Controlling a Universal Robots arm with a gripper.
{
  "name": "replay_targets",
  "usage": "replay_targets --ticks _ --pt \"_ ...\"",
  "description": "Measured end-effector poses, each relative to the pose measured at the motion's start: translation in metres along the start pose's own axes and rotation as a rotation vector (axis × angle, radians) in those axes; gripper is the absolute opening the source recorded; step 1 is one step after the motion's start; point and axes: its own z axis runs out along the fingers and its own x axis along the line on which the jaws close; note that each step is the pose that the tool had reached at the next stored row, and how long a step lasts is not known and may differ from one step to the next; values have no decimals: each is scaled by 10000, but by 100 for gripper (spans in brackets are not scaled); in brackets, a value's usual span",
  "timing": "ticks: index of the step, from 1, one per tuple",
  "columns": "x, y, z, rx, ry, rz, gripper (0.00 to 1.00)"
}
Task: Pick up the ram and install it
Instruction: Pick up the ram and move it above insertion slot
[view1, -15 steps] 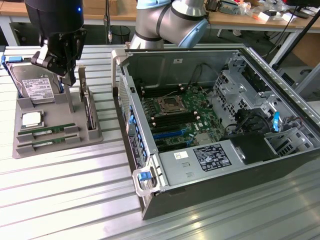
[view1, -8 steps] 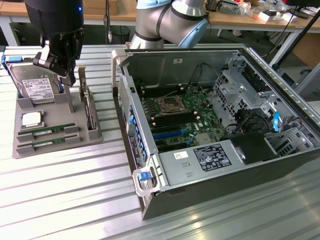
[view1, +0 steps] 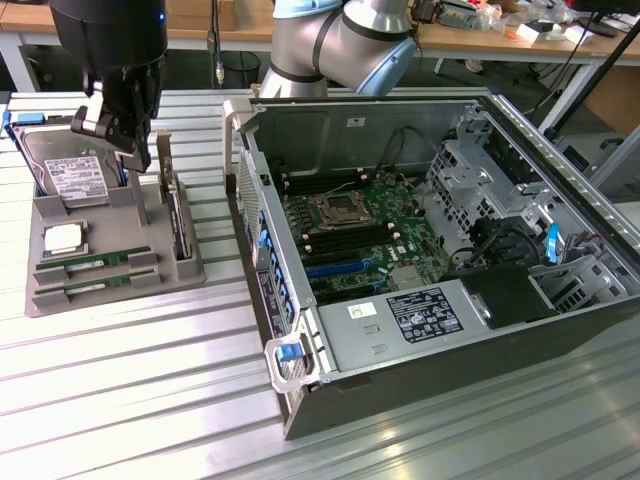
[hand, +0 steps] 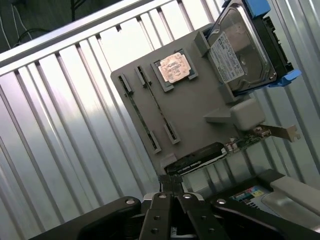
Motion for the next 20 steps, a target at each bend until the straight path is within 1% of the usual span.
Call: replay_targets --ticks 6,10,13,17,18,20 --pt "0 0 0 -8 17 -425 11" --pt "0 0 1 -17 36 -928 11" --pt "0 0 1 -21 45 -1167 11" --pt "0 0 3 -28 67 -1652 11" --pt "0 0 3 -29 71 -1736 11" --pt "0 0 3 -29 71 -1736 11"
